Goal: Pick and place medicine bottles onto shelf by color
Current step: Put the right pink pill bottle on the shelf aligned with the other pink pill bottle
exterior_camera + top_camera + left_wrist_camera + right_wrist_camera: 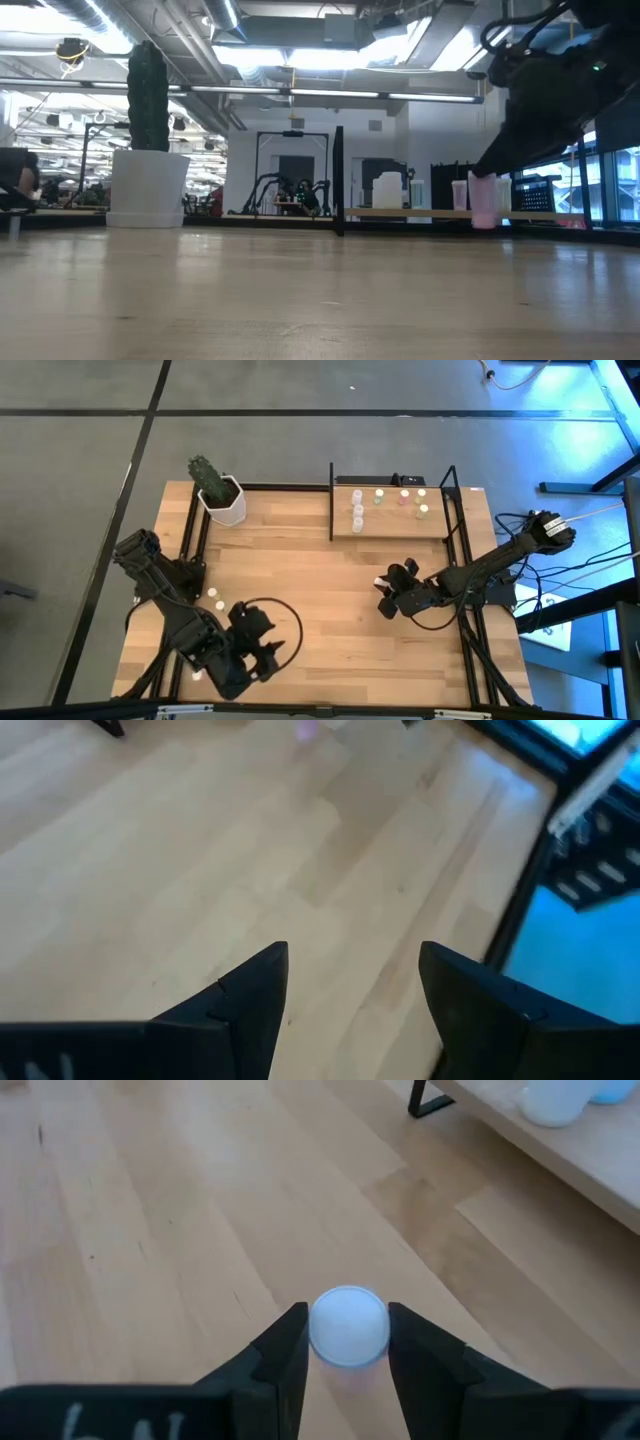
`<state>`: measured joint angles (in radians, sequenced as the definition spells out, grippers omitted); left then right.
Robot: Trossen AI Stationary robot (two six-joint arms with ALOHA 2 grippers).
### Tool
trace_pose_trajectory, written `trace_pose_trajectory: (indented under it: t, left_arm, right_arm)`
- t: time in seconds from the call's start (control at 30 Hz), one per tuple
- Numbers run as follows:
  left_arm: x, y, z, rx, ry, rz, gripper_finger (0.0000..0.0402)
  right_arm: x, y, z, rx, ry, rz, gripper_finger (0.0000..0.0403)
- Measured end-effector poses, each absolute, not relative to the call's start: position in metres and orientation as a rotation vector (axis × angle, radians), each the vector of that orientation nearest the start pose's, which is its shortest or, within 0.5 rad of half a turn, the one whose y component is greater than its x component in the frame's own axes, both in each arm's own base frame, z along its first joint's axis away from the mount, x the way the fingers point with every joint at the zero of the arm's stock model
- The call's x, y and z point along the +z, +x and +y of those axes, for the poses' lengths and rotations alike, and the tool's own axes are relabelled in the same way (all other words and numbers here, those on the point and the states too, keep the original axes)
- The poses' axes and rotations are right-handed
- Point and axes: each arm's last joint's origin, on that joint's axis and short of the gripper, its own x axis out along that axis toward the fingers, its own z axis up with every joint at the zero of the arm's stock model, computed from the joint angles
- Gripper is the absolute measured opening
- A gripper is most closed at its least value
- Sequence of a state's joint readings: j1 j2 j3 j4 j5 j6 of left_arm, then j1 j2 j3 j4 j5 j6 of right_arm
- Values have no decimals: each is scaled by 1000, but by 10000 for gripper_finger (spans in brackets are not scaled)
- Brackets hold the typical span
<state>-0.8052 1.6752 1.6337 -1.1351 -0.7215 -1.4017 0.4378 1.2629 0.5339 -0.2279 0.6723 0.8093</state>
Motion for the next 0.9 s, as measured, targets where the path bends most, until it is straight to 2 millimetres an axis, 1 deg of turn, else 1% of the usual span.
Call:
trace_pose_trajectory:
  t: [0.17,0.43,0.7,0.9]
  left_arm:
    - [333,248,-217,498,-490,686,220]
    - [333,250,-216,495,-475,691,220]
    - [333,250,-216,495,-474,692,220]
    - [333,249,-216,495,-473,692,220]
  right_arm:
    - [162,202,75,-503,265,670,126]
    - [160,201,73,-498,296,711,126]
    - [161,201,73,-498,261,707,126]
    - [162,202,72,-533,210,660,126]
